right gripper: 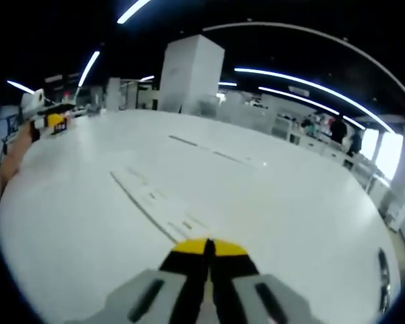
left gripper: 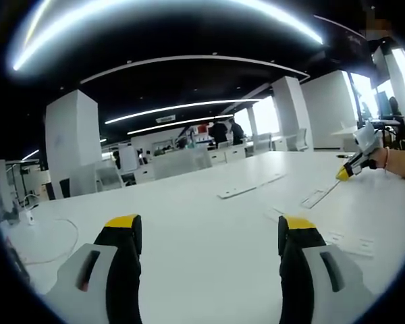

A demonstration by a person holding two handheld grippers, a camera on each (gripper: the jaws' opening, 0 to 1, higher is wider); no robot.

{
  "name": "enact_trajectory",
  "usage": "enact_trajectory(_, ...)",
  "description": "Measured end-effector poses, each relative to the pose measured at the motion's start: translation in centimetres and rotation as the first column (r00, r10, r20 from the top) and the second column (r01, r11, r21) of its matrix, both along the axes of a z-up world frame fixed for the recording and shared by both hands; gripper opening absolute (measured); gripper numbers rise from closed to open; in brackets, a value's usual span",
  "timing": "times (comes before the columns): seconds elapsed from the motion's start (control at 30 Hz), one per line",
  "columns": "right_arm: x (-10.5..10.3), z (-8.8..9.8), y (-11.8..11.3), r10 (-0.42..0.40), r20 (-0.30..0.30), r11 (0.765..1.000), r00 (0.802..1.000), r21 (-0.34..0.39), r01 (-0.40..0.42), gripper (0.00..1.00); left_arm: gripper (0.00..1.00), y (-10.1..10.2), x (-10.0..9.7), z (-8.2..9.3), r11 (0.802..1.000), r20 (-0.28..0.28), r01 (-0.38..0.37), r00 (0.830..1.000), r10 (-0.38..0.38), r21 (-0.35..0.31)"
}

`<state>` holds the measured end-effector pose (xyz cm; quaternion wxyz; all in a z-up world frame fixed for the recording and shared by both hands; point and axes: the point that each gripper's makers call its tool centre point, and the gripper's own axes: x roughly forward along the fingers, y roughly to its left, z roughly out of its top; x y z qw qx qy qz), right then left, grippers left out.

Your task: Locate the socket holder cover, grip the socket holder cover, clip it into the socket holder slot.

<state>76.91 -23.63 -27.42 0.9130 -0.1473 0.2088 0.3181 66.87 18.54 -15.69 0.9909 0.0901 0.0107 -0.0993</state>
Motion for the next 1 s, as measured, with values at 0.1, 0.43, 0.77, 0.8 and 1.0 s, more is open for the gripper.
enact_trajectory(0.1, -0.04, 0.02, 0.12, 0.004, 0.002, 1.000, 1.000, -0.001, -0.004, 0.04, 0.82, 0.02, 0.10, 0.06, 1.000, -0.001, 0.001, 1.000, -0.001, 0.001)
enact_trajectory(0.43, 0.10, 0.01, -0.05, 0.003, 0.004, 1.000, 1.000, -0.004, -0.003, 0.04, 0.82, 0.03, 0.07, 0.14, 1.000, 0.004, 0.000, 1.000, 0.000, 0.000)
enact_trajectory(0.77, -0.12, -0.06, 0.14, 0.003, 0.004, 1.000, 1.000, -0.001, -0.003, 0.04, 0.82, 0.05, -0.06, 0.14, 1.000, 0.012, -0.007, 1.000, 0.007, -0.005)
enact_trajectory(0.8, -0.19, -0.08, 0.22, 0.003, 0.006, 1.000, 1.000, -0.005, -0.003, 0.04, 0.82, 0.04, -0.08, 0.12, 1.000, 0.012, -0.007, 1.000, 0.007, -0.005)
enact_trajectory(1.0, -0.14, -0.09, 0.19, 0.002, 0.007, 1.000, 1.000, -0.003, -0.002, 0.04, 0.82, -0.03, -0.14, 0.10, 1.000, 0.015, -0.007, 1.000, 0.007, -0.006)
